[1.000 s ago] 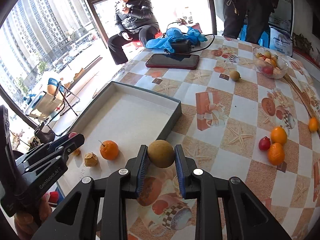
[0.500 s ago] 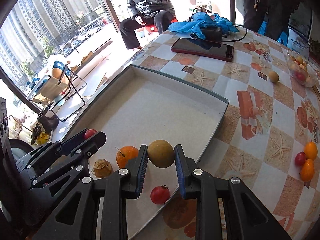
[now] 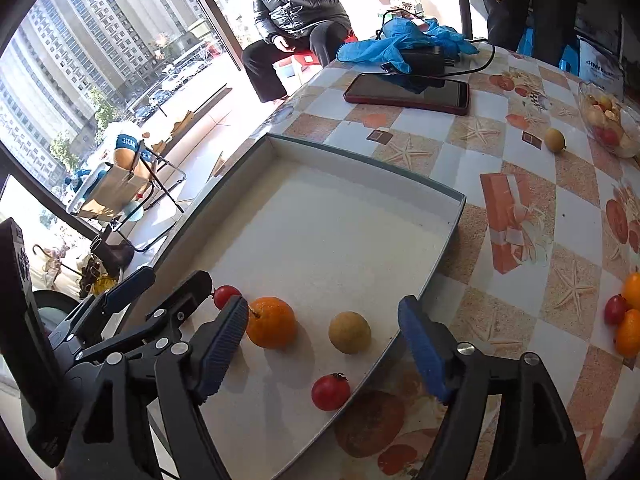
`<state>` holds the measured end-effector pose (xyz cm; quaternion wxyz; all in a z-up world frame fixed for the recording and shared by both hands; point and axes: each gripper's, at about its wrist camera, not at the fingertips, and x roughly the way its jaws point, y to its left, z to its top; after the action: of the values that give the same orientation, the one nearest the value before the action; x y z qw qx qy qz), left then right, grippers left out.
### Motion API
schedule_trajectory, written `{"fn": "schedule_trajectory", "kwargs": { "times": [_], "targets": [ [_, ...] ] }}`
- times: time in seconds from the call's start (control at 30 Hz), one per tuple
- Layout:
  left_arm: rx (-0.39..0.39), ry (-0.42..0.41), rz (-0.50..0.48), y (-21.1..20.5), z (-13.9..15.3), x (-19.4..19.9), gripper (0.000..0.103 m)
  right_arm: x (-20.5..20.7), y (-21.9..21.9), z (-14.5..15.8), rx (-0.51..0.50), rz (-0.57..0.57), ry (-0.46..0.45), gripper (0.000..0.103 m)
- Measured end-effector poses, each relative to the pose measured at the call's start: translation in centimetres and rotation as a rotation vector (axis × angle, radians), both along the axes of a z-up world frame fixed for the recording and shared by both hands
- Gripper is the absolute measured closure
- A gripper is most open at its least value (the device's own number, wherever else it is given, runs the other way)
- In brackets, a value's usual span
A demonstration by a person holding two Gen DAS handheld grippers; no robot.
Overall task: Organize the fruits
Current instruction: 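Carry both fruits into the white tray and open both tools, then move both open tools back over the table toward the remaining fruits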
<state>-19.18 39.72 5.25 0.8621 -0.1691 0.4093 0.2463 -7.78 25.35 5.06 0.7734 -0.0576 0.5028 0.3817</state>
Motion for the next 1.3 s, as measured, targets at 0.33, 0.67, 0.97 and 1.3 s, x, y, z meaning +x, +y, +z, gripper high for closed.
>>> {"fn": "schedule_trajectory", "kwargs": {
  "times": [0.33, 0.67, 0.97, 1.3],
  "targets": [
    [0.029, -0.007, -0.046, -2.4, 1.6, 0.3, 0.022, 1.4, -5.0, 0.2, -0.036, -0.121, -0.051, 0.001],
    [0.066, -0.016, -0.274, -11.0, 3.1, 3.2, 0.022, 3.2, -19.1, -3.3, -0.2, -0.377, -0.091, 0.001],
    [0.11, 0.084, -0.545, -22.0, 0.4, 8.2, 0.022, 3.6, -30.7, -5.0, -0.277, -0.611, -0.136, 0.0],
    [0.14, 0.152, -0.574, -25.8, -2.7, 15.2, 0.022, 2.7, -31.1, -5.1, -0.245, -0.607, -0.199, 0.0]
  ]
}}
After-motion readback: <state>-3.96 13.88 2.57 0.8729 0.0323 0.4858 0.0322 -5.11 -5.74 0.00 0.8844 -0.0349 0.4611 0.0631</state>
